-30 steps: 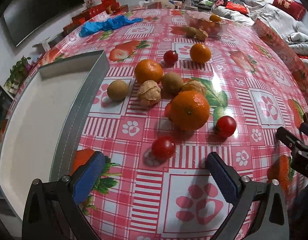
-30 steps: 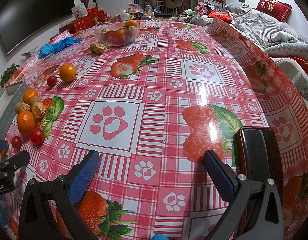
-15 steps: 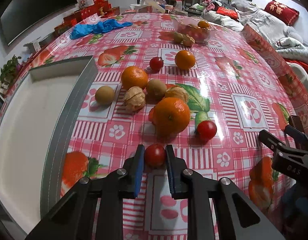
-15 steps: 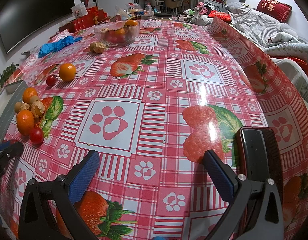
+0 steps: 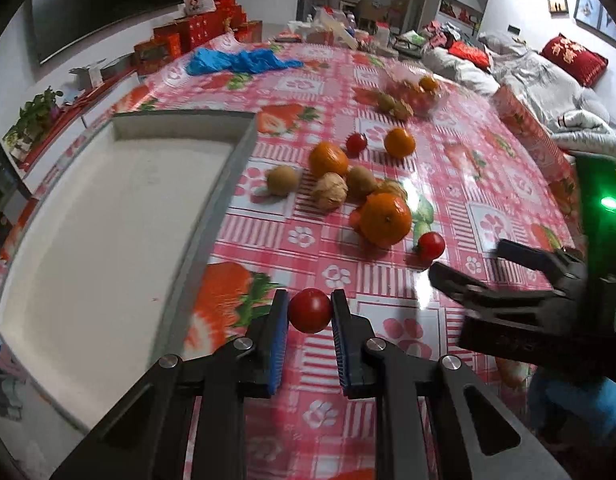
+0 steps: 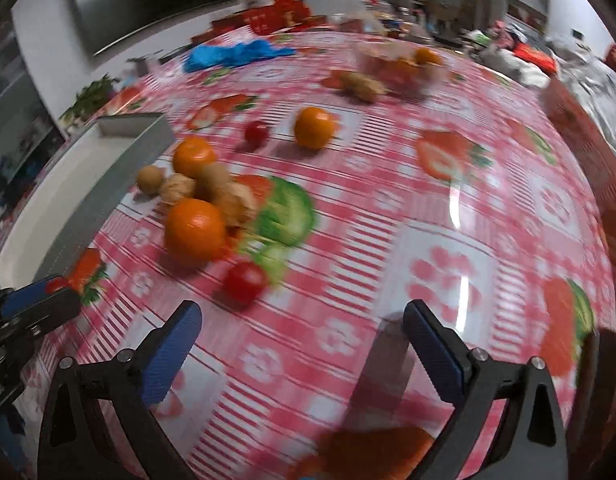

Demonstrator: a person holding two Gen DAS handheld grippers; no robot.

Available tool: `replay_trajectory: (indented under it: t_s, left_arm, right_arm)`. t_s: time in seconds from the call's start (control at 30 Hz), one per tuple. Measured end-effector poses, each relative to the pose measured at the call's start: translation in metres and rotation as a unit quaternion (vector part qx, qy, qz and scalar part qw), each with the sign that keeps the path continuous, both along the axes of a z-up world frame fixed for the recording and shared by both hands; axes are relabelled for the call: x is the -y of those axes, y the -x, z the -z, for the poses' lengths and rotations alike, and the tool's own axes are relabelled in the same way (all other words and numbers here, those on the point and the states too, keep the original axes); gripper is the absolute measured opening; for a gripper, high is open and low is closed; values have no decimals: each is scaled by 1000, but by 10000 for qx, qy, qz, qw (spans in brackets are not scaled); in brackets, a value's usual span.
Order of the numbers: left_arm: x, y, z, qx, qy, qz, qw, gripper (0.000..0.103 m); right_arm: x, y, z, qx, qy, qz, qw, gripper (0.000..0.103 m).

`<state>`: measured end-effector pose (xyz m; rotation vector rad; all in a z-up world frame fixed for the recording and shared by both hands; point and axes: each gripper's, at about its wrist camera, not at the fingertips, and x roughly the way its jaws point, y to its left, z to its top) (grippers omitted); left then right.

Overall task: Organize fruits
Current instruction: 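Carry the tomato over the white tray and open the left gripper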

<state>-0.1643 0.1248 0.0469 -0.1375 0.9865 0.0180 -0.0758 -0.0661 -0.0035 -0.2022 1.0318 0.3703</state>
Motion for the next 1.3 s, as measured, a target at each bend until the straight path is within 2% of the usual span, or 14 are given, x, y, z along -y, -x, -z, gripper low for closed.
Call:
replay_trajectory:
  t_s: [0.1,0.2,0.23,0.27,0.33,0.53,0.77,0.93,1.03,1.3]
  left_arm:
    - [-11,6,-6,28,41,-79,10000,22]
    - [-24,12,-10,42,116,-146,9998,22]
    - [-27,13,-11,51,115,-165,9998,22]
    - [-31,14,-11,62,103,-184,9998,22]
    - [-37,17,-14,88,98,-218,9997,23]
    - [-64,23,-32,334,59,-325,9989,23]
    - [-103,19,-58,636,-163,-590,9961,23]
    - [-136,20,-65,683,-241,-907,9932,23]
    - [-152,19,-61,663,-289,-1074,9916,23]
    - [-168,13,-14,244,-85,-1335,9907,23]
  right_arm:
    - [-15,4,2,238,270,-173,9992,82]
    - [-19,7,-3,257,213,-312,9990,54]
    - [-19,6,-5,220,171,-324,9991,34]
    - [-17,5,-7,118,86,-276,9995,29]
    - [-10,1,-10,-94,-241,-167,9995,29]
    - [-11,-1,-34,-294,-668,-157,9972,29]
    - [-63,1,-78,-41,-799,-773,9938,29]
    - [-114,2,-94,-12,-853,-1278,9881,29]
    - [-143,3,-87,-139,-855,-1513,9847,29]
    - [-195,24,-39,-685,-600,-1929,9770,29]
